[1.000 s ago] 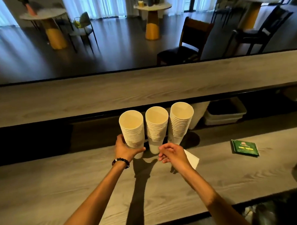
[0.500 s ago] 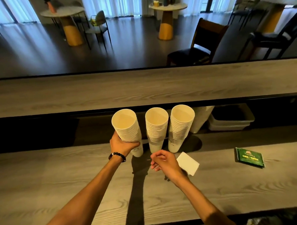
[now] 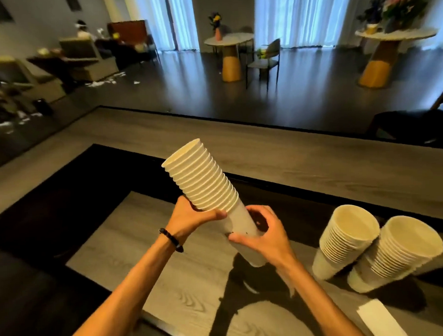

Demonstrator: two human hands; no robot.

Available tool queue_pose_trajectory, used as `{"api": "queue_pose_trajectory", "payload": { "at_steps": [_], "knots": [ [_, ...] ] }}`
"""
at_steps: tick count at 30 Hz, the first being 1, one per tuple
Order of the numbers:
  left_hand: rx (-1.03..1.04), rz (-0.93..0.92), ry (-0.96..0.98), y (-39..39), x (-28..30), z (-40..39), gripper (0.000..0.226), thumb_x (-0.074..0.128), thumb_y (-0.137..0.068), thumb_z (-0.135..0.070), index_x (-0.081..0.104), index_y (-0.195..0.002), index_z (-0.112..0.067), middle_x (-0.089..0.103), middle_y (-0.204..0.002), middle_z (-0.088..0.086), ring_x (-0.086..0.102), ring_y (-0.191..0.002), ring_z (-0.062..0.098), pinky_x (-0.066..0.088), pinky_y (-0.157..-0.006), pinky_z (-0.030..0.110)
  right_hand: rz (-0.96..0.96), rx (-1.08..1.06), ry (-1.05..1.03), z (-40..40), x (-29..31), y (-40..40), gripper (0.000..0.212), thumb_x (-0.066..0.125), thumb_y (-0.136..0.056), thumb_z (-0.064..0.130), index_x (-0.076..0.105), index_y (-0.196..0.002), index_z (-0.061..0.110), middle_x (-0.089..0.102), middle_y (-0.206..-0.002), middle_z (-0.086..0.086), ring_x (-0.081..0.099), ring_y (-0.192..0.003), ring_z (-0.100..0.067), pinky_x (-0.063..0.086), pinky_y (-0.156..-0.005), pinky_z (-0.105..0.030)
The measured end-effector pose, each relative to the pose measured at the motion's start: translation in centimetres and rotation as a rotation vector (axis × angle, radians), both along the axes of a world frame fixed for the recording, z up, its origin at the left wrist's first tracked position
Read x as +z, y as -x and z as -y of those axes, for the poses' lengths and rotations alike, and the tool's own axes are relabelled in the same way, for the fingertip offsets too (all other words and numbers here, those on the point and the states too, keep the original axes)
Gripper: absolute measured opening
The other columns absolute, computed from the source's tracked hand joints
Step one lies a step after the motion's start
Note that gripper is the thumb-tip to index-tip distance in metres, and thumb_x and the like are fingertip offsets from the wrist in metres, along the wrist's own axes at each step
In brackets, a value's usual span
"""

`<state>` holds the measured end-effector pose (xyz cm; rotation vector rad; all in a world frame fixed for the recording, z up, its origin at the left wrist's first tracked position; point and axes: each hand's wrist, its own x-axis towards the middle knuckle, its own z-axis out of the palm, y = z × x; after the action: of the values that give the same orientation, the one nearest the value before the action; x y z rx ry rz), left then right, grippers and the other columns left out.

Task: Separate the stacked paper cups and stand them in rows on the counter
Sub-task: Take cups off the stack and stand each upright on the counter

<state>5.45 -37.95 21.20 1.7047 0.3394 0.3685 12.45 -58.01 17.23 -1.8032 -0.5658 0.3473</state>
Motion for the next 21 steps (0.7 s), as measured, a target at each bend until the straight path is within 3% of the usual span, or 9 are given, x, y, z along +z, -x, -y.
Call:
{"api": "queue_pose_trajectory", "payload": {
  "at_steps": [3,7,10,13,17,21],
  "knots": [
    [0.053,0.06,0.128,1.5,1.6,-4.1,0.106,0.099,-0.034,-0.05,0.059,-0.125,-0.013,0.071,-0.116,0.004,0.067,-0.113,0.021,0.057,-0.086,0.03,-0.036,0.198,0.008,-4.8,2.7,-0.8,0.078,0.086,-0.058,0.054,0.054,-0.126,0.035,0.057,-0.119,0.019,0.055,-0.108,0.003,0.049,-0.076,-0.016],
    [0.149,0.17,0.175,3.3,3.5,-9.8,0.093,0.098,-0.038,-0.046,0.058,-0.117,-0.021,0.075,-0.104,-0.01,0.07,-0.104,0.011,0.057,-0.079,0.022,0.003,0.343,0.034,-12.3,5.2,-0.5,0.069,0.084,-0.063,0.054,0.057,-0.124,0.034,0.061,-0.113,0.015,0.059,-0.102,0.001,0.054,-0.076,-0.022],
    [0.197,0.246,0.187,4.7,3.5,-15.9,0.088,0.096,-0.038,-0.037,0.056,-0.115,-0.027,0.075,-0.099,-0.017,0.07,-0.098,0.004,0.057,-0.074,0.02,0.079,0.306,0.028,-19.2,5.4,0.9,0.071,0.081,-0.062,0.061,0.057,-0.123,0.034,0.06,-0.111,0.015,0.059,-0.099,0.0,0.055,-0.073,-0.024],
    [0.226,0.254,0.191,6.1,3.2,-22.4,0.098,0.097,-0.032,-0.053,0.056,-0.118,-0.029,0.074,-0.108,-0.012,0.069,-0.105,0.007,0.058,-0.08,0.024,0.137,0.259,0.03,-25.8,5.2,2.9,0.078,0.078,-0.059,0.07,0.055,-0.126,0.037,0.06,-0.112,0.016,0.059,-0.101,-0.002,0.057,-0.076,-0.027],
    [0.246,0.275,0.166,7.7,4.7,-31.1,0.102,0.097,-0.038,-0.054,0.06,-0.126,-0.017,0.072,-0.119,0.002,0.068,-0.113,0.02,0.056,-0.094,0.043,0.148,0.236,-0.02,-34.4,6.5,4.8,0.073,0.084,-0.059,0.063,0.057,-0.123,0.039,0.061,-0.107,0.019,0.059,-0.1,-0.001,0.056,-0.074,-0.026],
    [0.259,0.323,0.169,8.3,7.1,-37.2,0.089,0.098,-0.041,-0.046,0.067,-0.116,-0.008,0.076,-0.11,0.006,0.072,-0.104,0.022,0.059,-0.08,0.028,0.153,0.182,-0.053,-41.7,8.2,5.8,0.076,0.091,-0.052,0.048,0.059,-0.12,0.038,0.065,-0.102,0.022,0.062,-0.097,0.0,0.058,-0.076,-0.028]
  ]
}}
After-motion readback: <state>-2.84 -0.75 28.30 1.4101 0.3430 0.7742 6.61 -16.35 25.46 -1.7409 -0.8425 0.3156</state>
